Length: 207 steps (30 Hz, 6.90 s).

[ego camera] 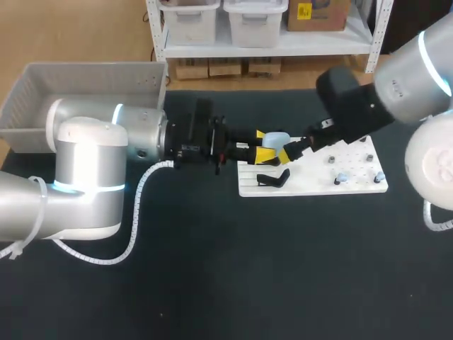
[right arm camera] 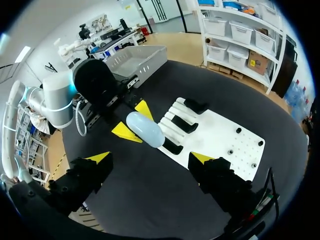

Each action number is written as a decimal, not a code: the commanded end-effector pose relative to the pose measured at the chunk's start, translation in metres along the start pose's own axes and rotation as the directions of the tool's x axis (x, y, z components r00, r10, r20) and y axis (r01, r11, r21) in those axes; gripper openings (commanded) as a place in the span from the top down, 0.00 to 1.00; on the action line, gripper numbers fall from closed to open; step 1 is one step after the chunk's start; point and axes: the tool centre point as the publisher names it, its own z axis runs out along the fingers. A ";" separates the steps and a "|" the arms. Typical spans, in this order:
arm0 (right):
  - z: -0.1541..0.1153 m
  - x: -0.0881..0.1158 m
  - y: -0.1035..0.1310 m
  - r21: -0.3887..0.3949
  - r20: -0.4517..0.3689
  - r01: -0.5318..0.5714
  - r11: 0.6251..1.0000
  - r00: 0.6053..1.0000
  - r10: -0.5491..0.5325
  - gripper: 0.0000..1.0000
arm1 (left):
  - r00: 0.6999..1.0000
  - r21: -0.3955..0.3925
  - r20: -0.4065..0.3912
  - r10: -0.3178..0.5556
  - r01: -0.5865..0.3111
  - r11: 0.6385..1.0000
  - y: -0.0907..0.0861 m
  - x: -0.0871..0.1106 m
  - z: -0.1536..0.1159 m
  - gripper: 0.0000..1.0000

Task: Pick up each earbud case from the left stands, insert the matching earbuds, close the lid, and place the case in the box.

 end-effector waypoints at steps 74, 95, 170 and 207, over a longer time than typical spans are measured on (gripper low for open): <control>-0.068 0.015 -0.102 0.354 -0.116 0.048 0.934 0.993 -0.008 0.00 | 0.995 0.002 0.014 0.101 -0.101 0.995 -0.007 -0.001 0.000 1.00; -0.052 0.084 -0.146 0.409 -0.325 0.077 0.909 0.943 0.066 0.00 | 0.995 0.001 0.019 0.096 -0.096 0.995 -0.007 -0.001 0.000 1.00; -0.009 0.110 -0.178 0.590 -0.343 0.036 0.806 0.916 0.210 0.64 | 0.995 0.001 0.019 0.096 -0.096 0.995 -0.007 -0.001 0.000 1.00; -0.009 0.109 -0.179 0.602 -0.331 0.033 0.798 0.919 0.212 1.00 | 0.995 0.001 0.019 0.096 -0.096 0.995 -0.007 -0.001 0.000 1.00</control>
